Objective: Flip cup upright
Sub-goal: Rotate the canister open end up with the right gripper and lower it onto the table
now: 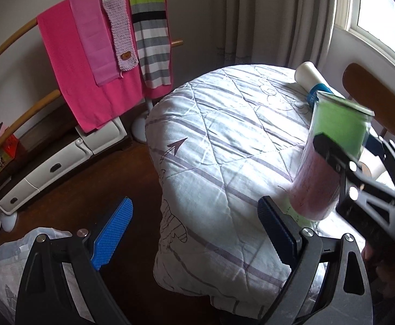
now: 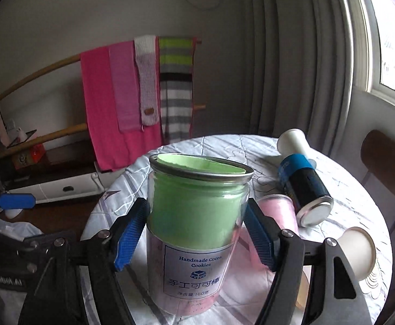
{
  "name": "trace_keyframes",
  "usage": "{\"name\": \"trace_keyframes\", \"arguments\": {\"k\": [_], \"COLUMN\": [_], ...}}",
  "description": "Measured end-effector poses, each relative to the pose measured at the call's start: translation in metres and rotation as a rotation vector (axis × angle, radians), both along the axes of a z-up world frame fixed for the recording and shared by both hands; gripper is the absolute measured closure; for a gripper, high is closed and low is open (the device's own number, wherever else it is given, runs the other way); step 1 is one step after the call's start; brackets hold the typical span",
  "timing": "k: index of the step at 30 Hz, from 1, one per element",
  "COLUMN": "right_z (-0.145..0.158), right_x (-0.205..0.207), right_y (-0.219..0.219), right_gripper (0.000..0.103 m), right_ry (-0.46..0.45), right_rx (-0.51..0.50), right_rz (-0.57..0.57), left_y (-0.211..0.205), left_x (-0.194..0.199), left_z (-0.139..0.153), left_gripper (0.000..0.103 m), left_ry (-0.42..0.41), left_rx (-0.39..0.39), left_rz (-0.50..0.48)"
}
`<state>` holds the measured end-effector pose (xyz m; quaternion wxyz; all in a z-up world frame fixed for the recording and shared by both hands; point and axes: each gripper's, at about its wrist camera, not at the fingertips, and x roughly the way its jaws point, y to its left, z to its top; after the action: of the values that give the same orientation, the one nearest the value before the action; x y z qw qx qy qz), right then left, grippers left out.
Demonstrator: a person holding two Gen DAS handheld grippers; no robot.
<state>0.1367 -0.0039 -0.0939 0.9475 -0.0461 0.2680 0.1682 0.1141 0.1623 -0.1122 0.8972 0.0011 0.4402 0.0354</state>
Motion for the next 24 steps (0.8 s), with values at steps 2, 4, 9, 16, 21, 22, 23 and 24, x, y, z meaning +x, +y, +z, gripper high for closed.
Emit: {"name": "trace_keyframes", "arguments": {"k": [2, 4, 9, 16, 21, 22, 23, 24], "right_z": [-0.002, -0.002, 0.001, 0.0, 0.004, 0.005, 0.006, 0.007], "right_x": [-0.006, -0.012, -0.014, -0.023, -0.026, -0.028, -0.03, -0.031], "right_y": [-0.001, -0.003, -0.001, -0.005, -0.006, -0.006, -0.006, -0.007], "right_gripper": [0.03, 0.03, 0.023, 0.022, 0.022, 0.022, 0.022, 0.022], "right_ry": [-0.011, -0.018, -0.005, 0.017, 0.015, 0.014, 0.014, 0.016], "right_rx": [-0.003, 0.002, -0.005, -0.005, -0.008, -0.006, -0.002, -0.002], "right_rz": [0.001, 0.0, -0.002, -0.011, -0.014, -0.012, -0.009, -0.011], "left_y": [-0.001, -0.003, -0.008, -0.013, -0.02, -0.021, -0.021, -0.021], "left_x": [-0.003, -0.005, -0.014, -0.028, -0.039, -0.042, -0.044, -0.046], "left_z": [0.002, 0.003, 0.006, 0.01, 0.015, 0.016, 0.017, 0.018], "left_gripper": [0.008, 0.008, 0.008, 0.008, 0.008, 0.008, 0.008, 0.008], "left_ry": [-0.007, -0.01, -0.02, -0.027, -0.043, -0.046, -0.046, -0.05], "left_rx": [-0.003, -0.001, 0.001, -0.002, 0.003, 0.006, 0.013, 0.013], "left_rz": [0.005, 0.007, 0.009, 0.015, 0.016, 0.018, 0.025, 0.029]}}
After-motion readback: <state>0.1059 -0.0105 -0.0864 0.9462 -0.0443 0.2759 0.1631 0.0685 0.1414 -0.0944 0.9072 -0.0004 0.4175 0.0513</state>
